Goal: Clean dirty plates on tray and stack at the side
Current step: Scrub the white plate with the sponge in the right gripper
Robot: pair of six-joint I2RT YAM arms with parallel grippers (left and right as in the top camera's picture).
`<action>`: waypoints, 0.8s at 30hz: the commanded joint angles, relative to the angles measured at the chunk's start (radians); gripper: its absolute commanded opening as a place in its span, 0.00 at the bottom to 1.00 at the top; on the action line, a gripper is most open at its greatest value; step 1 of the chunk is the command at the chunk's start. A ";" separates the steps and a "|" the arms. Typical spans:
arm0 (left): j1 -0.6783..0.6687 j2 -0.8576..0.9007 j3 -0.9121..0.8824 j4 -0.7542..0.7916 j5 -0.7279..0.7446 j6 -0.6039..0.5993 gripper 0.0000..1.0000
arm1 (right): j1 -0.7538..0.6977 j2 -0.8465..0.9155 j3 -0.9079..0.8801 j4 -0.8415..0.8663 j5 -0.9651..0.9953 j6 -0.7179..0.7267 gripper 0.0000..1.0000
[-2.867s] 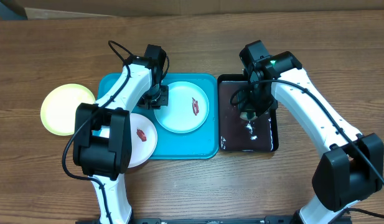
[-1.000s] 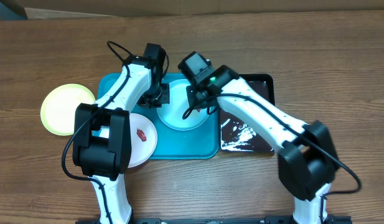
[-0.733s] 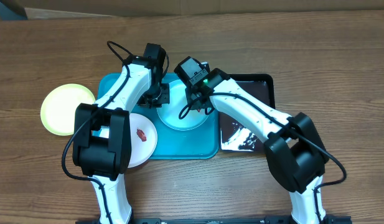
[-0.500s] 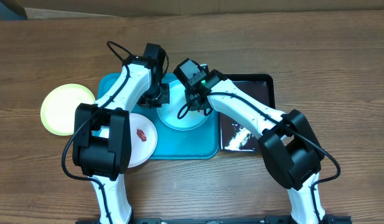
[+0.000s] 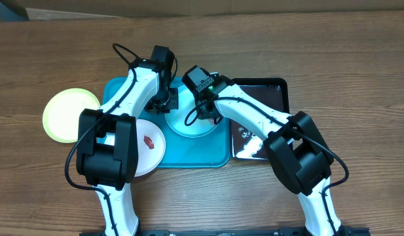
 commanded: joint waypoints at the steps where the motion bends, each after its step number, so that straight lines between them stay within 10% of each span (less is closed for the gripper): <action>1: 0.004 -0.027 0.019 -0.006 0.020 -0.013 0.04 | -0.002 0.055 0.005 0.000 -0.066 0.016 0.04; 24: 0.004 -0.027 0.019 -0.005 0.020 -0.013 0.04 | -0.004 0.078 0.035 0.061 -0.468 0.002 0.04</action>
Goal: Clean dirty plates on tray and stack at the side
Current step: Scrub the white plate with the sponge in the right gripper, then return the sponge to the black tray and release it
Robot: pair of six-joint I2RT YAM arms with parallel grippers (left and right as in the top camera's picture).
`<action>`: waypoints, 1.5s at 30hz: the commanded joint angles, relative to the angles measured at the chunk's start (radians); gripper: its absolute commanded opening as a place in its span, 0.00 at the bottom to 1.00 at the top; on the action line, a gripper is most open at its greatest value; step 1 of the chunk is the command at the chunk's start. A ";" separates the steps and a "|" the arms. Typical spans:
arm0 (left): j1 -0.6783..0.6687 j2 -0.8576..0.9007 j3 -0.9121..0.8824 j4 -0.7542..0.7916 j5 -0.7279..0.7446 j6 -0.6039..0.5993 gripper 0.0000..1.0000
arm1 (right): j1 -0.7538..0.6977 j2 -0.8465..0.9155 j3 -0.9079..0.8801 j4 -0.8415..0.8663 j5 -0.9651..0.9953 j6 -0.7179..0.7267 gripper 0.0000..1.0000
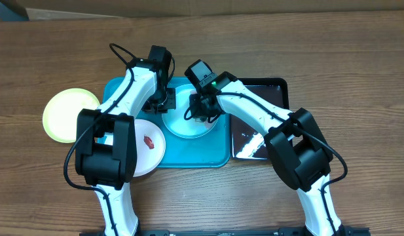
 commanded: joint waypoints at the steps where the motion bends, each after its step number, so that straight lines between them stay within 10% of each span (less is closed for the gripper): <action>1: -0.010 -0.027 0.018 0.002 0.035 -0.013 0.04 | 0.022 0.044 0.013 0.006 -0.168 -0.024 0.04; 26: -0.010 -0.027 0.018 0.017 0.035 -0.013 0.11 | -0.245 -0.198 0.118 -0.538 0.196 -0.050 0.04; 37: -0.010 -0.027 0.018 0.028 0.035 -0.013 0.14 | -0.259 -0.198 -0.158 -0.335 0.292 -0.051 0.04; 42: -0.010 -0.027 0.018 0.032 0.035 -0.013 0.21 | -0.259 -0.198 -0.198 -0.267 0.286 -0.051 0.58; 45: -0.010 -0.027 0.018 0.032 0.035 -0.014 0.24 | -0.260 -0.198 -0.174 -0.274 0.288 -0.094 0.70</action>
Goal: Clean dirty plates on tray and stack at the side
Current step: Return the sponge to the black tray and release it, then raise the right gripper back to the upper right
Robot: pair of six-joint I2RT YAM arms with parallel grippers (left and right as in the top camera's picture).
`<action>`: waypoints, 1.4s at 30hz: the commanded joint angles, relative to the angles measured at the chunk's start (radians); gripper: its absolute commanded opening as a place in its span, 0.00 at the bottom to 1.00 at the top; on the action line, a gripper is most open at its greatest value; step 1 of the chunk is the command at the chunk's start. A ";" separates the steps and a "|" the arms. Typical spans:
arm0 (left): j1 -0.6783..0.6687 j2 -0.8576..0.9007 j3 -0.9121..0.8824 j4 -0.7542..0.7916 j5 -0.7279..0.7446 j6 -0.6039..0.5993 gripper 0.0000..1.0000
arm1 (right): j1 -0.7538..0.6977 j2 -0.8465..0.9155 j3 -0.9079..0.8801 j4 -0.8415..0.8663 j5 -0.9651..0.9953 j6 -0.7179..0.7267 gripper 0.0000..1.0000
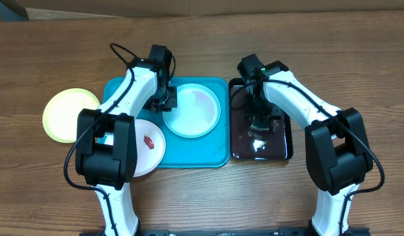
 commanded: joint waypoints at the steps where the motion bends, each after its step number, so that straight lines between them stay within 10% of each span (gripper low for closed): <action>1: -0.007 -0.027 0.018 0.003 0.013 -0.010 0.24 | -0.001 -0.023 0.039 -0.013 0.019 -0.047 0.71; 28: -0.016 -0.027 -0.075 0.083 0.009 -0.010 0.25 | -0.509 -0.023 0.212 -0.151 -0.161 -0.046 1.00; 32: -0.014 -0.027 -0.084 0.083 0.009 -0.006 0.04 | -0.520 -0.023 0.212 -0.147 -0.161 -0.046 1.00; 42: 0.047 -0.032 0.144 -0.108 0.008 0.029 0.04 | -0.519 -0.023 0.212 -0.067 -0.161 -0.046 1.00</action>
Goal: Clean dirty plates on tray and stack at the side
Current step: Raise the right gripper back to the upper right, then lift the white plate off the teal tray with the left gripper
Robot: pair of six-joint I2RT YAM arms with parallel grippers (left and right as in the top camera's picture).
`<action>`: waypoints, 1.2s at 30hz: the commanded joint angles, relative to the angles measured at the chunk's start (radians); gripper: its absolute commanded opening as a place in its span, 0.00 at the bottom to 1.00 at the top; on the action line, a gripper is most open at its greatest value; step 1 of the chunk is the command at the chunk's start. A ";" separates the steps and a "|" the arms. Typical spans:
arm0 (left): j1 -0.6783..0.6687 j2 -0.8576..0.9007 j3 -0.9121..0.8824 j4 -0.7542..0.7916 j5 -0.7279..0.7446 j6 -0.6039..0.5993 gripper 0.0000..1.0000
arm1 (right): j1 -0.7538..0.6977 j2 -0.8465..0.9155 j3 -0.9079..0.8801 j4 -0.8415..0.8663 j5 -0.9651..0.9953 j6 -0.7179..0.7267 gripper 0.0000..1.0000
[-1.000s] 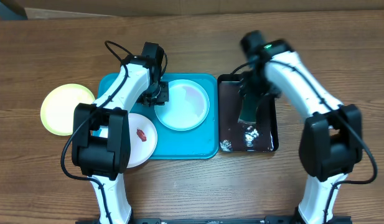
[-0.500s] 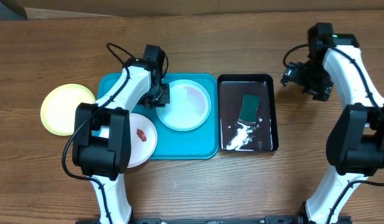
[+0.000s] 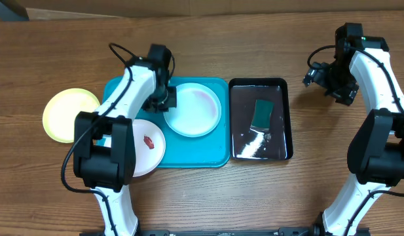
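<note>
On the teal tray [image 3: 215, 157] lies a pale blue plate [image 3: 195, 109] that looks clean. My left gripper [image 3: 166, 99] is at its left rim and appears shut on it. A white plate [image 3: 148, 145] with a red scrap [image 3: 148, 140] sits at the tray's front left, hanging over the edge. A yellow-green plate [image 3: 64, 115] rests on the table to the left. A green sponge [image 3: 261, 113] lies in the black tray of water [image 3: 288, 118]. My right gripper [image 3: 315, 75] hovers over the table to the right of the black tray; its jaws are too small to read.
The two trays sit side by side mid-table. Bare wood surrounds them at the back, front and far right. Both arms' bases stand at the front edge.
My right gripper was down in the black tray on the sponge. Now the sponge lies alone in the tray and the right arm has swung out to the far right. The left arm is unchanged.
My right gripper was over the pale blue plate while the left gripper held its rim. It shifted a little on the plate at the following moment. Then it was in the black tray. Now the sponge lies there, and the right gripper is off to the right.
</note>
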 commanded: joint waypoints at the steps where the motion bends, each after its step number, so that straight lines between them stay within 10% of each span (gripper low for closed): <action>1: 0.032 -0.010 0.106 -0.032 -0.011 0.032 0.04 | 0.003 -0.023 0.014 0.028 -0.009 -0.002 1.00; 17: -0.019 -0.055 0.358 -0.119 -0.036 0.064 0.04 | 0.003 -0.023 0.014 0.107 -0.009 -0.002 1.00; 36: -0.431 -0.266 0.351 -0.121 -0.387 0.048 0.04 | 0.003 -0.023 0.014 0.107 -0.009 -0.002 1.00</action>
